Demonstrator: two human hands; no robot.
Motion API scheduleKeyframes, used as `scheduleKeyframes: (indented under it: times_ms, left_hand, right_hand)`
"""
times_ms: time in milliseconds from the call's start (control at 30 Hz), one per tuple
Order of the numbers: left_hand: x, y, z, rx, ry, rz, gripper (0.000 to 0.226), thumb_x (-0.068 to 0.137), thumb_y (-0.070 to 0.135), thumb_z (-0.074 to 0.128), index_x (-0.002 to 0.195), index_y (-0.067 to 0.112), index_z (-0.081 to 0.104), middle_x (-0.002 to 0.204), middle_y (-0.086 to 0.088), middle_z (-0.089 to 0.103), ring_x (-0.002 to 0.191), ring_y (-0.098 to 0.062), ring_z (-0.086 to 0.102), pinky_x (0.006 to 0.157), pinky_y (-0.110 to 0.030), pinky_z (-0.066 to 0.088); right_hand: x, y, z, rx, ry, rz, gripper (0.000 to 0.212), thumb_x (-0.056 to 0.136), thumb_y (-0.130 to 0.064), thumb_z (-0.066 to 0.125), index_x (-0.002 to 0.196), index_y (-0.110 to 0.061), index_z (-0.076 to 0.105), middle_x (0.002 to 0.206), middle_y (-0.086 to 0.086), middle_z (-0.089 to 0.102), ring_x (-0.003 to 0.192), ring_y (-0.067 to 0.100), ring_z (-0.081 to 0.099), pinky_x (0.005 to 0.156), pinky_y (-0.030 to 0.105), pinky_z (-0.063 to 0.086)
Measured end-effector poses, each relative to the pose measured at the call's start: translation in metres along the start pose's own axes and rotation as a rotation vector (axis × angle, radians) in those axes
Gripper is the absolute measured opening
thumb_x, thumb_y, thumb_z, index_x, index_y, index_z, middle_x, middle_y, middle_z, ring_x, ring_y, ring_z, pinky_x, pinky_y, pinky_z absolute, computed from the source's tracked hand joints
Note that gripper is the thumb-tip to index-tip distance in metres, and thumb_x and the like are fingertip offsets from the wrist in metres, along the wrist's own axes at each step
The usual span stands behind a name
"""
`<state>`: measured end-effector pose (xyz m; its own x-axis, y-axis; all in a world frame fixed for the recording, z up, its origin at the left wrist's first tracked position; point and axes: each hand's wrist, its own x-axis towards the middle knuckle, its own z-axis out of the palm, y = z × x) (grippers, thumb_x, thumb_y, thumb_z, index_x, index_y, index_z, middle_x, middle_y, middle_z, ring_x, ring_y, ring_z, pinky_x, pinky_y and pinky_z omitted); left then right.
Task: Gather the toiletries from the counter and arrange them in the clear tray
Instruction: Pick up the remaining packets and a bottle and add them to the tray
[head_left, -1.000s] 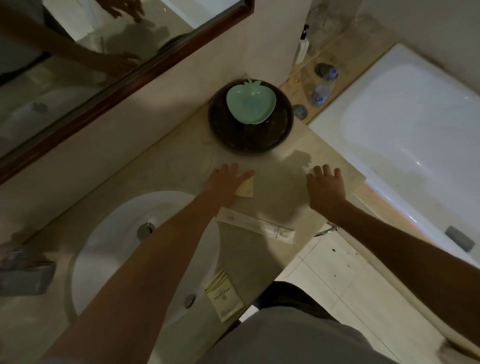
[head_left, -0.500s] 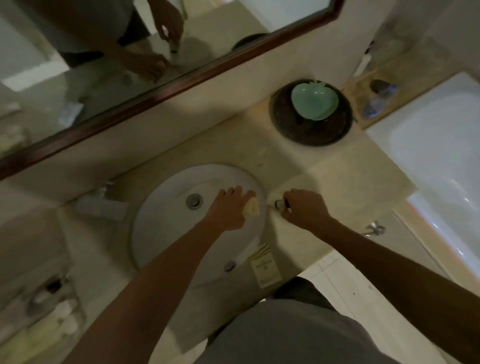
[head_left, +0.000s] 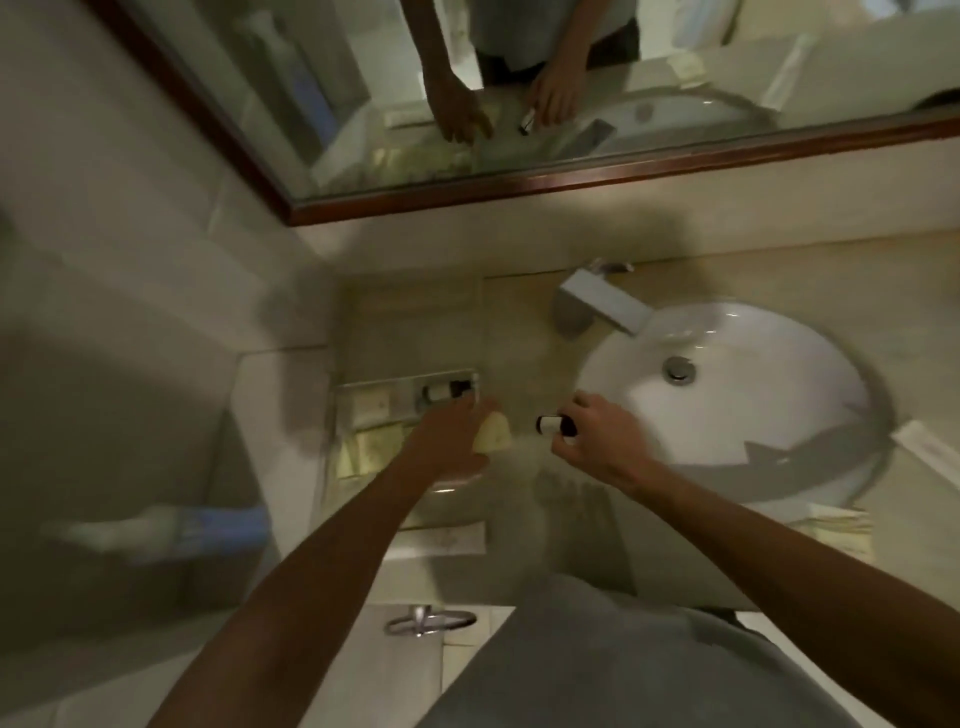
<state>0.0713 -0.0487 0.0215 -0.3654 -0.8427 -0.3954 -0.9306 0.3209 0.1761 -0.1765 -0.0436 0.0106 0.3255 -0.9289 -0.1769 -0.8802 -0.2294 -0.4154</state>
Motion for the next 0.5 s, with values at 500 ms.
scheduleKeyframes:
  times_ms: [500]
  left_hand:
    - [-0.031, -0.085, 0.037, -0.043, 0.109, 0.108, 0.086, 0.068, 0.063, 0.067, 0.139, 0.028, 0.034, 0.130, -0.002, 0.050, 0.111, -0.022, 0.053, 0.091, -0.042, 0.044]
  right_hand:
    - [0.082, -0.117, 0.047, -0.162, 0.040, -0.109, 0.027, 0.085, -0.029, 0.066, 0.111, -0.023, 0.066, 0.110, -0.001, 0.061, 0.102, 0.022, 0.049, 0.080, 0.035, 0.042]
